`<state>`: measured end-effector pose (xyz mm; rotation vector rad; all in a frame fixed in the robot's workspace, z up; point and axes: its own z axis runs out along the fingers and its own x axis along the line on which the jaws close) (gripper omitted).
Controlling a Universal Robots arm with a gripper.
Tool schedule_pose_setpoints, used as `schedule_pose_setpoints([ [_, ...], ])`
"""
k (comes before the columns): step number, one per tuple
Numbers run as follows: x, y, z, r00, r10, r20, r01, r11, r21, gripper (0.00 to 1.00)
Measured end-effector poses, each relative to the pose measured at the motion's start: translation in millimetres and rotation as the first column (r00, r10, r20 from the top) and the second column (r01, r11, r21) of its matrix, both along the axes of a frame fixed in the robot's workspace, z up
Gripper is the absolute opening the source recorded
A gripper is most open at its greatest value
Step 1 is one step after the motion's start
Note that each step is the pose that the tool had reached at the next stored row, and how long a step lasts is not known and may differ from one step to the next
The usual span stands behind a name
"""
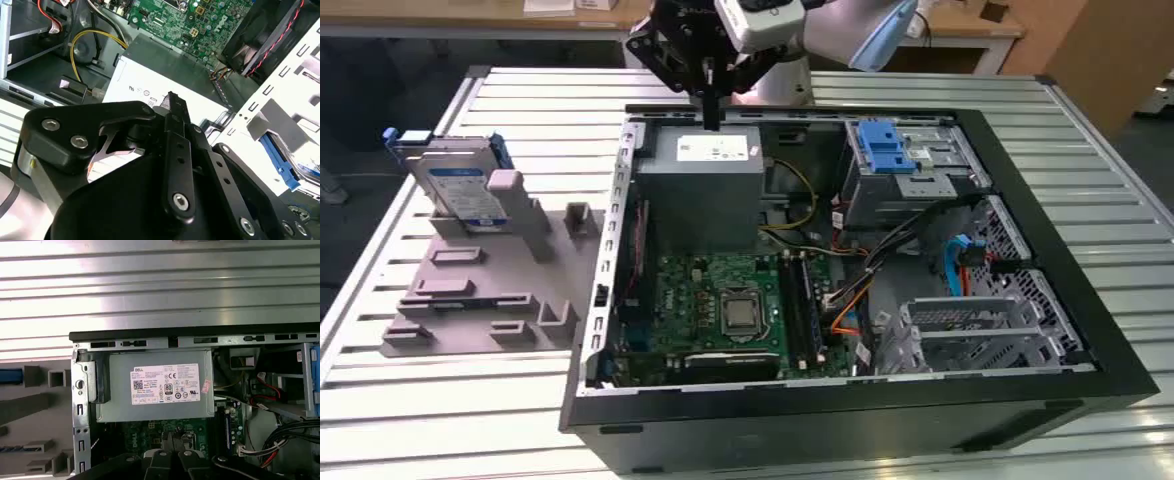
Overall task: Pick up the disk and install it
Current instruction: 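Reach for the disk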
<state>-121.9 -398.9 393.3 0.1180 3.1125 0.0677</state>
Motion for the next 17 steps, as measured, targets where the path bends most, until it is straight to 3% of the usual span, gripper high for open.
schedule_pose_setpoints([
  [17, -4.5, 0.0, 0.0, 1.0000, 0.000, 0.0000, 0.000, 1.0000, 0.0000, 0.11],
])
